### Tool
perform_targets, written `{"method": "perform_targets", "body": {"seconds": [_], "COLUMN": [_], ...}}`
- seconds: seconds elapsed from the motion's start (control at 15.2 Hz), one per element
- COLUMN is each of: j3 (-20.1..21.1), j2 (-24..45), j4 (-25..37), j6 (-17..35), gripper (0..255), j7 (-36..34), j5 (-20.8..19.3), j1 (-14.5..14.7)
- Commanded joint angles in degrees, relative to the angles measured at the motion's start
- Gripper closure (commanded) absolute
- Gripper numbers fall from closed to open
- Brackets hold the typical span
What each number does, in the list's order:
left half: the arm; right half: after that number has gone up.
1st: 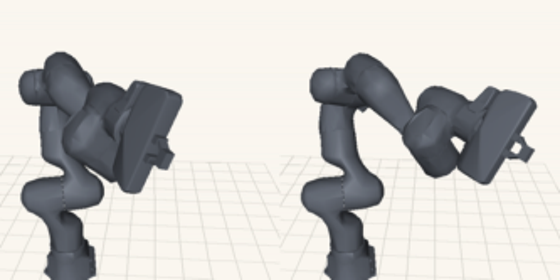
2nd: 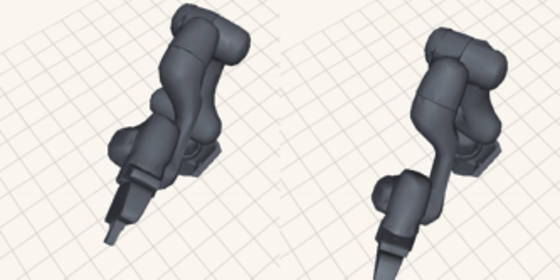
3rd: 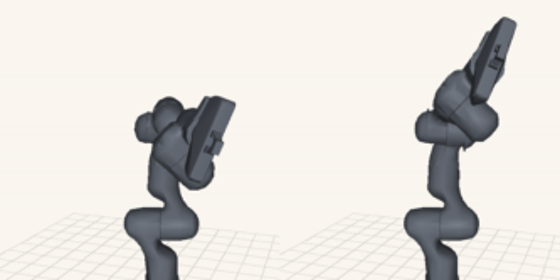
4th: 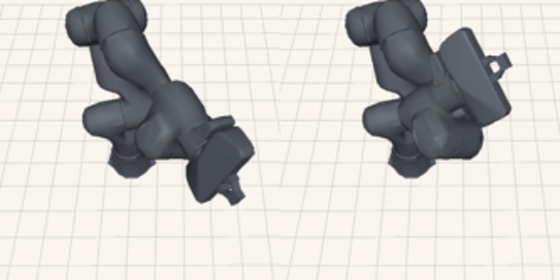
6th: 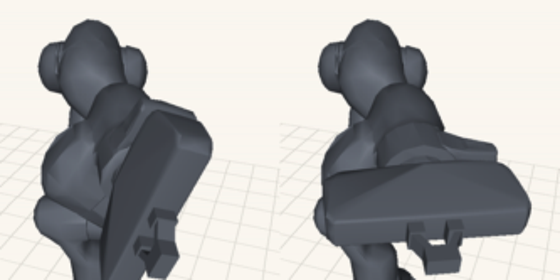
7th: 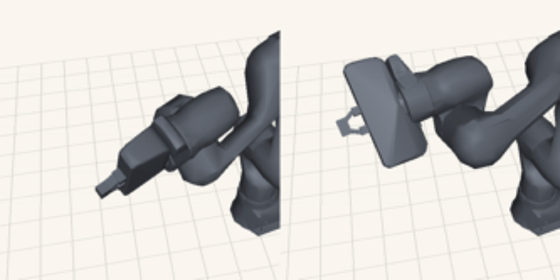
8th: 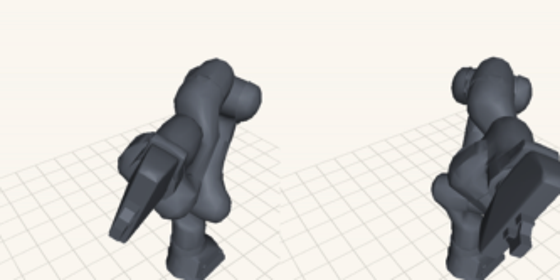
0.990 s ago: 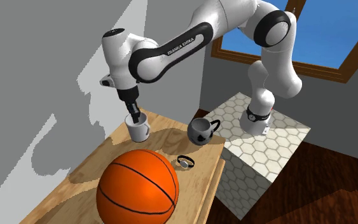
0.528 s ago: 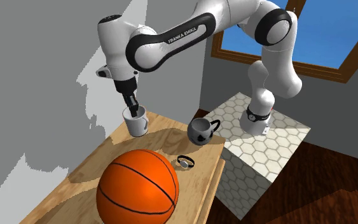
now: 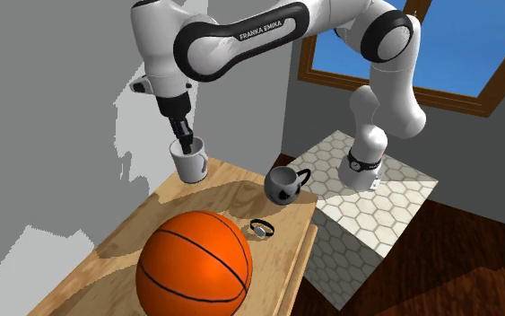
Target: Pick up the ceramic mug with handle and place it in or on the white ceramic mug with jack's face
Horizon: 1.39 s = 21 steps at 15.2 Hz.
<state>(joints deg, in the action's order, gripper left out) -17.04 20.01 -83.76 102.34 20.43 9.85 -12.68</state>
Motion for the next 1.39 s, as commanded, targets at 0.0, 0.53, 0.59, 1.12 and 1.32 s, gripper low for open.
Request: {"method": "perform_targets", "body": {"seconds": [0.0,0.53,0.59,1.12,1.32], "j3": [-0.03,-0.1,0.01,2.48,3.93], "j2": [0.11,-10.67,-13.22,-32.52,-39.46], "j4": [1.8,-9.64,-12.74,-33.39,-39.7], "j6": [-1.69,-0.42,0.29,2.72,2.29], "gripper": [255,255,255,255,255], "j7": [-0.12,-2.34,-2.97,-8.85,-11.09], "j5": [-0.01,-3.07,-3.83,-9.04,-10.3], "j1": [-0.14,2.47,2.99,5.06,5.13]}}
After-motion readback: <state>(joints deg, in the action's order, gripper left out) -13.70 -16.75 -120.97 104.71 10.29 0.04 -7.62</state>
